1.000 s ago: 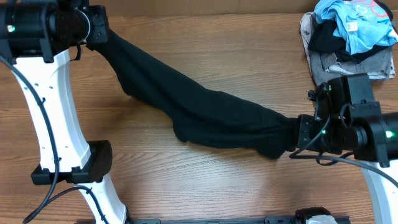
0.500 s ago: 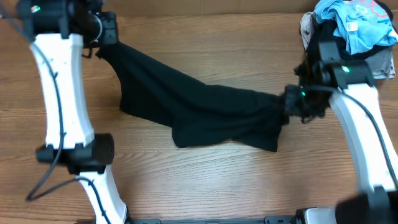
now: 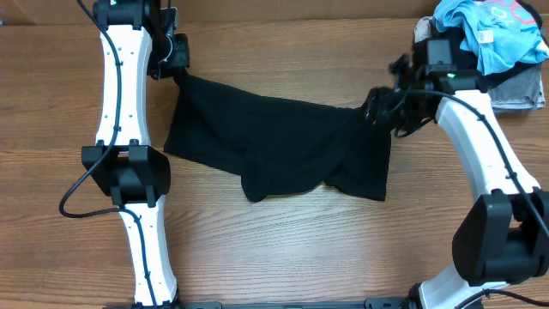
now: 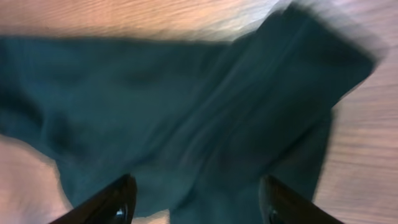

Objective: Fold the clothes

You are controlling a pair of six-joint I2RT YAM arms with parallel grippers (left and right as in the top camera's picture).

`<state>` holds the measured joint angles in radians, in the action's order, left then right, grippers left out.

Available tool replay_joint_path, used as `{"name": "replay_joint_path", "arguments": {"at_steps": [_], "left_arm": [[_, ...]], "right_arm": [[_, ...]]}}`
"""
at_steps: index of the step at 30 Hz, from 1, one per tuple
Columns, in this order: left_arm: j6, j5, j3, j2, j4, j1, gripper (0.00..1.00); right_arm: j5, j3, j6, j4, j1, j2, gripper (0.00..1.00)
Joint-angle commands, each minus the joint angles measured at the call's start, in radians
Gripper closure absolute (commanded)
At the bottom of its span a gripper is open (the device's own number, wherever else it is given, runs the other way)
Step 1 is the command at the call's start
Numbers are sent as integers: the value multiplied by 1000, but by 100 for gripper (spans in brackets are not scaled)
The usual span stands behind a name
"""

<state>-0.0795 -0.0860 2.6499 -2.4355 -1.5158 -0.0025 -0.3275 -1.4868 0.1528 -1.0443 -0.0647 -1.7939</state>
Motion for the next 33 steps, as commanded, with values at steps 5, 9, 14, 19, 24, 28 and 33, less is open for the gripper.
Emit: {"name": "replay_joint_path", "arguments": {"at_steps": [5, 9, 14, 19, 24, 28, 33], "left_arm": [[-14, -19, 2, 2, 29, -11, 96], [-14, -19, 2, 2, 28, -11, 96], [-14, -19, 2, 2, 26, -11, 96], [-14, -19, 2, 2, 23, -11, 96], [-14, -19, 2, 2, 24, -11, 96], [-14, -19, 2, 2, 23, -11, 96], [-14, -19, 2, 2, 23, -11, 96]], "right_arm": [[-45, 66, 26, -74, -232, 38, 33], [108, 171, 204, -10, -355, 37, 33], [154, 308, 296, 137, -459, 31, 32], [155, 366, 296, 209, -488, 30, 31], [163, 366, 246, 230, -488, 26, 31], [170, 366, 192, 272, -488, 0, 31], [171, 366, 179, 292, -487, -26, 41]]}}
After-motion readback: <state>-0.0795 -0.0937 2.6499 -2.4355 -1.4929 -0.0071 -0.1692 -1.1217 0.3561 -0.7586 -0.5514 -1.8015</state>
